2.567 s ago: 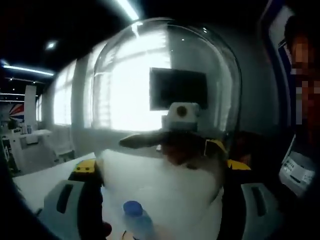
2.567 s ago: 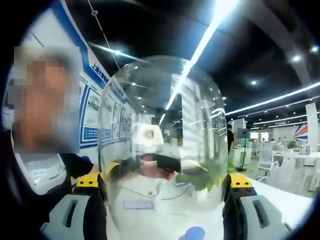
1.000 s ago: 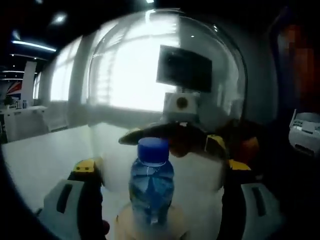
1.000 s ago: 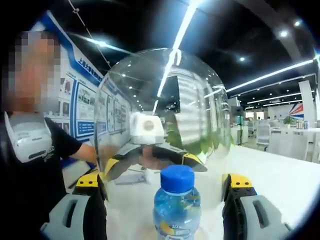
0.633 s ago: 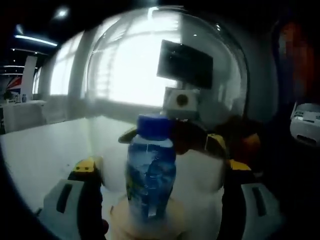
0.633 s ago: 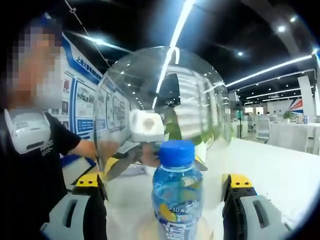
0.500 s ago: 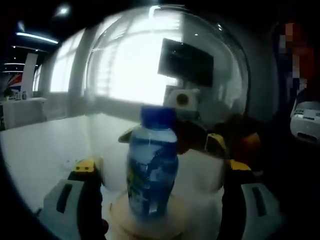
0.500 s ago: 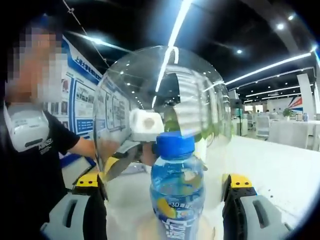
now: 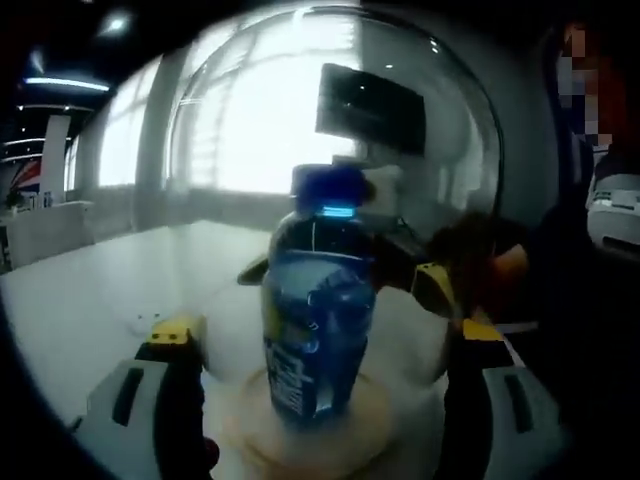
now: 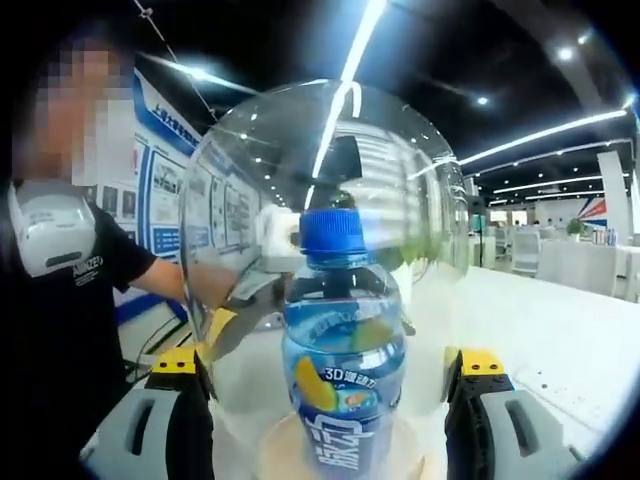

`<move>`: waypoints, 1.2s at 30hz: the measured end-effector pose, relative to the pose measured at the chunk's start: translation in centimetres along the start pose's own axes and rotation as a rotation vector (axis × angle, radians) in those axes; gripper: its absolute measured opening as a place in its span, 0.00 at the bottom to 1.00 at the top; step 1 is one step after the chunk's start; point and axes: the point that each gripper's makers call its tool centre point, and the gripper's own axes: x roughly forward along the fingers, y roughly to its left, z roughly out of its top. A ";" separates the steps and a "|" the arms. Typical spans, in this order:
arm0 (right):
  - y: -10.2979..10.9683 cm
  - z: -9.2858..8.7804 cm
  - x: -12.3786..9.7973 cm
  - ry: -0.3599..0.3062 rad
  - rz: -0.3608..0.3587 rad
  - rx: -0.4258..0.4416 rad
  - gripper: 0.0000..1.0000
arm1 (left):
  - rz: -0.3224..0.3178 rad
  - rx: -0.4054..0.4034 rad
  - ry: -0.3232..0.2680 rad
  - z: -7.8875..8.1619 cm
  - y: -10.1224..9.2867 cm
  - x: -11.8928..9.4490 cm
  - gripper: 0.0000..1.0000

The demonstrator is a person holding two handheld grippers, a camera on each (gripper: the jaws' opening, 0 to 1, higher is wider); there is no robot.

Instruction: Open the cover put in the Mizone put the cover back on

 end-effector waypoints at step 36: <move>-0.7 -0.8 -0.5 -0.040 -0.009 -0.006 0.90 | 0.007 0.024 0.001 -0.5 0.1 0.7 0.85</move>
